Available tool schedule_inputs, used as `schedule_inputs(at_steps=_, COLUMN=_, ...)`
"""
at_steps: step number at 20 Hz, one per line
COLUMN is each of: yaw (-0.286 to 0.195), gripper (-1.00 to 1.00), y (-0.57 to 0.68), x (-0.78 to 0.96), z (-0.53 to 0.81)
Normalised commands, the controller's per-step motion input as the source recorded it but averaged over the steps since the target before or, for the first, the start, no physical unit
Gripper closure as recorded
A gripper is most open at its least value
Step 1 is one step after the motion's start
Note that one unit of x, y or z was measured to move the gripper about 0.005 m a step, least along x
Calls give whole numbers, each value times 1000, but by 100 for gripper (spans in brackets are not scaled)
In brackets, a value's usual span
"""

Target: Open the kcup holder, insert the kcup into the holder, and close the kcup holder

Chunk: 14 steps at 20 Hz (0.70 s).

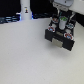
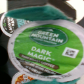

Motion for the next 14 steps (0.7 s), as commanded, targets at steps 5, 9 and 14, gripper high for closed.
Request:
schedule_inputs(at_steps=5, yaw=-4, gripper=100, y=-67, x=-257, z=-75)
schedule_inputs(at_steps=9, yaw=-9, gripper=100, y=-111, x=-172, z=-113)
schedule_inputs(at_steps=14, yaw=0, gripper=100, y=-1, x=0, z=-299)
